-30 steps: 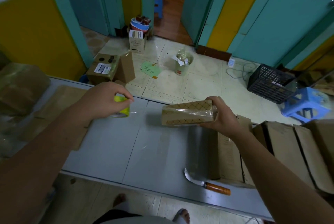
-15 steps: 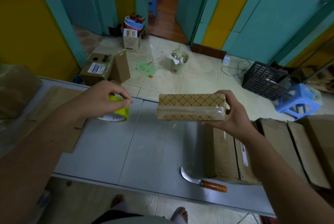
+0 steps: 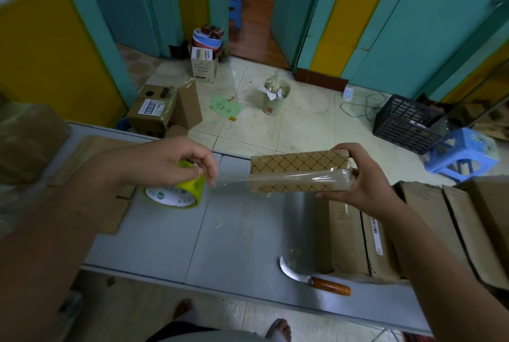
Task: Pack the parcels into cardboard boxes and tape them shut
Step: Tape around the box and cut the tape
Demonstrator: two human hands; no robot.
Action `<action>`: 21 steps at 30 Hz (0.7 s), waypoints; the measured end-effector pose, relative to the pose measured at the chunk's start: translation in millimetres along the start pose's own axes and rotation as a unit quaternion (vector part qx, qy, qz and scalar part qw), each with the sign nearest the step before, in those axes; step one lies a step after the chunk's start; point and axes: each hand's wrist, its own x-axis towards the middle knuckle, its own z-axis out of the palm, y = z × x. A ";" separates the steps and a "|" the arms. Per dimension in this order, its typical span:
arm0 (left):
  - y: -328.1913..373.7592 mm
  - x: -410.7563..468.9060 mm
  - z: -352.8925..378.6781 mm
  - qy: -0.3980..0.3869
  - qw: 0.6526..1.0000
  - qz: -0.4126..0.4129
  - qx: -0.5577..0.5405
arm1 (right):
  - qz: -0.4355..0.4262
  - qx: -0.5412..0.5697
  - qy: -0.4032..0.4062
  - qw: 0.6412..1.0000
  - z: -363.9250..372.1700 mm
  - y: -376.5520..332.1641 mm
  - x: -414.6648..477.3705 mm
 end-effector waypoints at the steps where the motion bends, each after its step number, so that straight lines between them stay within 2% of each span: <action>1: 2.7 -0.4 -0.2 0.006 1.000 -0.002 -0.012 | 0.000 -0.006 0.000 1.000 -0.2 1.9 -0.4; 4: 11.0 -1.3 1.0 0.049 0.998 0.001 -0.033 | 0.002 -0.020 -0.005 1.000 0.7 4.3 -0.6; 8: 18.0 -0.9 2.1 0.091 0.996 -0.005 -0.005 | -0.006 -0.026 0.002 1.000 2.0 2.9 -0.1; 21: 19.8 -7.0 -2.3 0.050 0.997 -0.024 0.051 | -0.016 -0.042 -0.002 0.999 -1.5 -1.6 -1.2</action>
